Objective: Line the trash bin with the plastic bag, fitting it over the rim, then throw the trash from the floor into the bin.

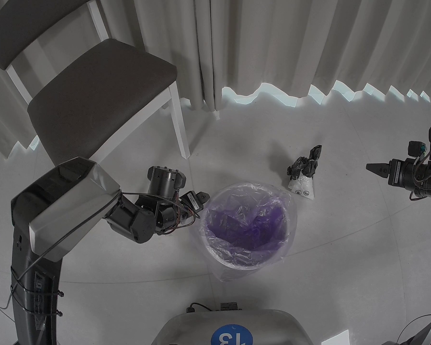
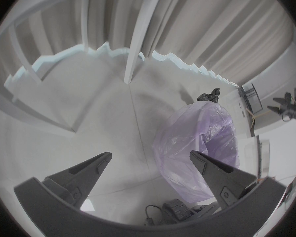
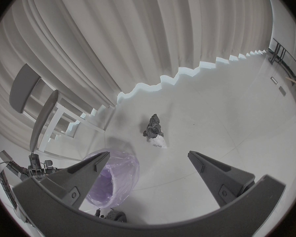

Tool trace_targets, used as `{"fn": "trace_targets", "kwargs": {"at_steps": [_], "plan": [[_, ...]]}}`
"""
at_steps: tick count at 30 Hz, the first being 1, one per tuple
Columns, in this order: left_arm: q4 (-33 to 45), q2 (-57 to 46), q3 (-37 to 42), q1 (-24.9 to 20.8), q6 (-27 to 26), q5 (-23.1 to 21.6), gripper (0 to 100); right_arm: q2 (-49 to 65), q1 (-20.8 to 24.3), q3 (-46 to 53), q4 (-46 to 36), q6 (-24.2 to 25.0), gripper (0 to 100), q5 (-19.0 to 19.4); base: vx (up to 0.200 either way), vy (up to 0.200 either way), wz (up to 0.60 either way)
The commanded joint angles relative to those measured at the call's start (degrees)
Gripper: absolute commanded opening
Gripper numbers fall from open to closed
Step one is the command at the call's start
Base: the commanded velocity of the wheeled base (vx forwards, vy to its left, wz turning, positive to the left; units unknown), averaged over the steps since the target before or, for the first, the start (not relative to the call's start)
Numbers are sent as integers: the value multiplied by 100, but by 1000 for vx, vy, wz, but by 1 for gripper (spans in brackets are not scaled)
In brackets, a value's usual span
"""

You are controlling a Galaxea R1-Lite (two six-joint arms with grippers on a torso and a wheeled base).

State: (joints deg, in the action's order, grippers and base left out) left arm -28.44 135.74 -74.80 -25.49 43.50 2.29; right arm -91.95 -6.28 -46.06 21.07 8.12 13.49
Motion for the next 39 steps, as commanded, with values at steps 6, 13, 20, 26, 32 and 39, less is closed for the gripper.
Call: {"fn": "trace_targets", "kwargs": {"at_steps": [6, 13, 20, 26, 32, 39], "plan": [[40, 181, -228, 114, 177, 17, 100, 134, -5, 88, -6, -30, 100, 4, 0, 0, 0], [40, 189, -193, 44, 168, 17, 100, 125, -5, 88, -6, -82, 100, 4, 0, 0, 0], [58, 260, -193, -17, 177, 17, 100, 151, -49, 158, 3, -109, 100, 4, 0, 0, 0], [58, 321, -228, -53, 177, 26, 100, 169, -75, 185, 3, -153, 100, 13, 0, 0, 0], [58, 304, -201, -53, 177, 26, 0, 178, -84, 211, 12, -162, 100, 13, 0, 0, 0], [58, 260, -87, 0, 168, 26, 0, 178, -84, 211, 12, -170, 100, 13, 0, 0, 0]]}}
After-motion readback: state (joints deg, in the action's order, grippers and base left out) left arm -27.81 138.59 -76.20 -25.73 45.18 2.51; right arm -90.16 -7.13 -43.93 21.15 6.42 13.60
